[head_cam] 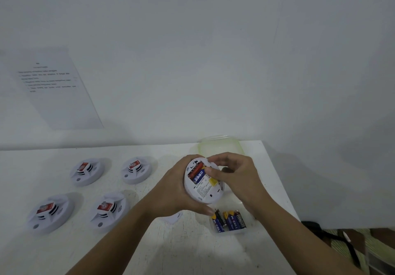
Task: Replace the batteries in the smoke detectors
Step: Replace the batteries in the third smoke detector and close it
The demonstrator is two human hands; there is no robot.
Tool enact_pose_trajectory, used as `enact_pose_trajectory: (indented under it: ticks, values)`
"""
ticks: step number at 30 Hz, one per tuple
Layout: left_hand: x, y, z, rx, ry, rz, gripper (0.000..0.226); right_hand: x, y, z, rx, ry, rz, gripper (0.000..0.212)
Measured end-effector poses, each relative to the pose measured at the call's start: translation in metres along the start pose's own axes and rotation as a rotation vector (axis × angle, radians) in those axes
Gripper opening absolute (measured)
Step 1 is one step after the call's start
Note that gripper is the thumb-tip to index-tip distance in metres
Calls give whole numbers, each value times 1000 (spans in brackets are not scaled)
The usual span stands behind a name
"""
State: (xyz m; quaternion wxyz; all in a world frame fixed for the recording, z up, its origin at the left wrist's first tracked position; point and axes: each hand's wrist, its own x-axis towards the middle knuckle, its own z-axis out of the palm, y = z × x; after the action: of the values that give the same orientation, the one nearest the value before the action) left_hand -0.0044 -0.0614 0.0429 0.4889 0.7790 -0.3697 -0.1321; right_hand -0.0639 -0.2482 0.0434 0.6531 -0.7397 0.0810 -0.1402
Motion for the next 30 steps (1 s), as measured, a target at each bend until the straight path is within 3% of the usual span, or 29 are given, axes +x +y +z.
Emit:
enact_pose_trajectory:
  ticks: [5,12,18,22,25,30]
  values:
    - [-14,-3,-11,13,10,7,91,3,3,16,-19,-56,-71,20]
    - [-47,-16,-37,36,256,-49,94,6,9,52,37,-29,-109,11]
    - [-82,-27,-73,50,339,-103,96,8,41,84,-412,-136,-130,7]
    - [-97,-38,-86,56,334,-125,98,8,53,101,-893,-400,-115,36]
    - [-101,-43,-90,69,306,-128,99,6,57,112,-1140,-502,-118,39]
    - [-100,-50,-96,65,277,-110,100,6,64,125,-1215,-481,-87,46]
